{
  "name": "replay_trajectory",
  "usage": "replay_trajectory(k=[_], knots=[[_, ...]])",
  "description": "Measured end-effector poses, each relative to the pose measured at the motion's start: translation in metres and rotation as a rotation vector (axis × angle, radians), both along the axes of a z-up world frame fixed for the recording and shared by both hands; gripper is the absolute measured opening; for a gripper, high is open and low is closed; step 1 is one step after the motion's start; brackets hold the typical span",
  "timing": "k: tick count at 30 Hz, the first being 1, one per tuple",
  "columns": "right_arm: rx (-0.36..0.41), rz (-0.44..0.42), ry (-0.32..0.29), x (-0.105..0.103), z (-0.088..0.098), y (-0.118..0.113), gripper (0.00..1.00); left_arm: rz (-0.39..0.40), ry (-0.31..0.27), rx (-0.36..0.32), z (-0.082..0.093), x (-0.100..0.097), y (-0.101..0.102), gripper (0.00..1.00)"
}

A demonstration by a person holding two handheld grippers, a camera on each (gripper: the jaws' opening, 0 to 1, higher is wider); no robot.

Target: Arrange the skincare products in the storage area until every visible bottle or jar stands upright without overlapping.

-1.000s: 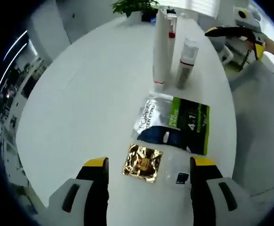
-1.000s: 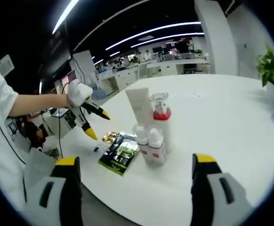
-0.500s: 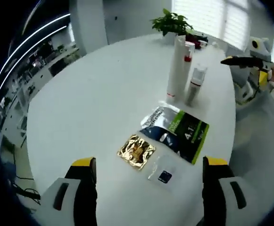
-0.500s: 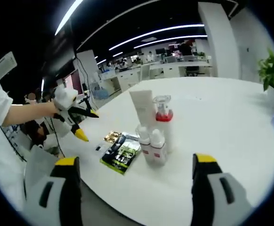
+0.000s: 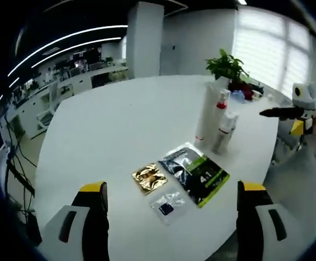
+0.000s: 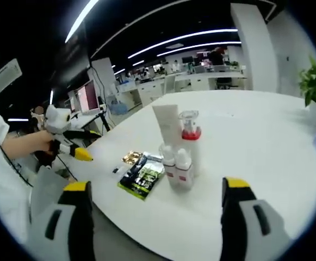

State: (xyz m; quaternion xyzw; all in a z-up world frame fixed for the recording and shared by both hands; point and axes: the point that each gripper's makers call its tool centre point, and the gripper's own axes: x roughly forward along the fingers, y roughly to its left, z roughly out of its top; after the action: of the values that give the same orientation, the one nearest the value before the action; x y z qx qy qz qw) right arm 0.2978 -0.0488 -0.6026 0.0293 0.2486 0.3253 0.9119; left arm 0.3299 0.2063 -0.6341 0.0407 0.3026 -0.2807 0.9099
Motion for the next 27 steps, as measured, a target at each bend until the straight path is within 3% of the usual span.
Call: replay_trajectory(k=[4, 13, 27], knots=[[0.000, 0.003, 0.002, 0.001, 0.000, -0.001, 0.99, 0.068, -0.026, -0.011, 0.004, -0.005, 0.010, 0.97], [0.007, 0.018, 0.016, 0.000, -0.002, 0.003, 0.99, 0.118, -0.033, 0.005, 0.003, -0.008, 0.025, 0.97], [-0.015, 0.041, 0.026, -0.003, -0.002, 0.009, 0.99, 0.118, -0.045, 0.015, 0.006, -0.005, 0.023, 0.97]])
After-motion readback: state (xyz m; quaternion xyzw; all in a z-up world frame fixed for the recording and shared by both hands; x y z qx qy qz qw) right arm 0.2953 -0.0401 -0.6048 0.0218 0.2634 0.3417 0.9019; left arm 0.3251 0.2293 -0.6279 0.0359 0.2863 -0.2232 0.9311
